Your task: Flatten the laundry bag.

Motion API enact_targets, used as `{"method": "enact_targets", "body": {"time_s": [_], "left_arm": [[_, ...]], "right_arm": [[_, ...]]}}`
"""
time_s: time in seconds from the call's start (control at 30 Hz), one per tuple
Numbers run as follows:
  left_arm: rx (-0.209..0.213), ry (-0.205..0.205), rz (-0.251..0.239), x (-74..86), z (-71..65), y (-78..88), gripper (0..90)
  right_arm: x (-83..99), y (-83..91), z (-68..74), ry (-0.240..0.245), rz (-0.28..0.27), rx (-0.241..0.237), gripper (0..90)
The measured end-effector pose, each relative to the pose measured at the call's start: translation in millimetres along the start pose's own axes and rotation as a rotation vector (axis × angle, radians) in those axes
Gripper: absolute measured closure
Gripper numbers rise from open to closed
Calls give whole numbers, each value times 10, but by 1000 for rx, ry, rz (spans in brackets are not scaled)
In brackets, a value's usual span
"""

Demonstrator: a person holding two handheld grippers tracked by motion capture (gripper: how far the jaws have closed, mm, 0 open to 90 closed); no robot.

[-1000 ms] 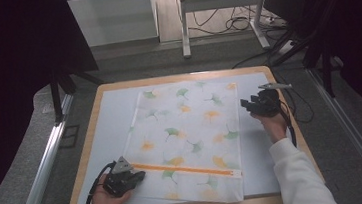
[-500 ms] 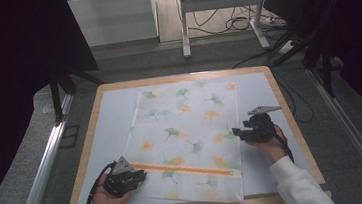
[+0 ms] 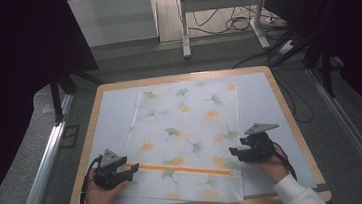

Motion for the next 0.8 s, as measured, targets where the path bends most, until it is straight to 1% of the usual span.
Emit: {"method": "enact_targets", "body": {"time_s": [0.03,0.07,0.17,0.23,0.27,0.3,0.33,0.37,0.4,0.47,0.5,0.53,0.6,0.73,0.8], "left_arm": [[0,0,0,0,0,0,392],[-11,1,23,-20,39,-72,358],[-54,-15,47,-63,105,-196,306],[-66,-9,56,-100,137,-277,283],[-77,-17,66,-118,162,-321,275],[-80,-9,73,-137,175,-366,271],[-72,0,78,-157,183,-405,269],[-72,0,78,-157,183,-405,270],[-71,9,88,-194,195,-474,270],[-66,9,90,-210,190,-494,278],[-81,-14,97,-232,176,-528,278],[-84,-18,99,-236,175,-537,279],[-79,-5,97,-244,179,-552,280],[-83,16,107,-230,234,-557,266],[-74,31,115,-225,244,-564,249]], "right_arm": [[0,0,0,0,0,0,394],[27,-8,-3,2,6,6,394],[38,-33,-24,1,11,8,394],[39,-48,-41,3,20,12,395],[40,-59,-48,4,23,14,394],[41,-68,-54,5,25,17,394],[41,-75,-55,6,25,17,395],[42,-79,-56,8,25,19,395],[41,-77,-55,10,24,20,394],[34,-69,-54,13,16,21,395],[31,-56,-56,11,15,21,395],[27,-52,-60,12,10,22,395],[23,-47,-70,12,3,26,395],[26,-38,-86,14,6,29,395],[28,-41,-89,14,8,28,395]]}}
Point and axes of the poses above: each handheld gripper's, and its own axes: y roughly backward along the jaws, x roughly out of its underside, z roughly to its left, the point moved 7 cm from there along -y, roughly forward along the jaws, and after that the axes turned 13 degrees about -x, right-handed, at the moved point
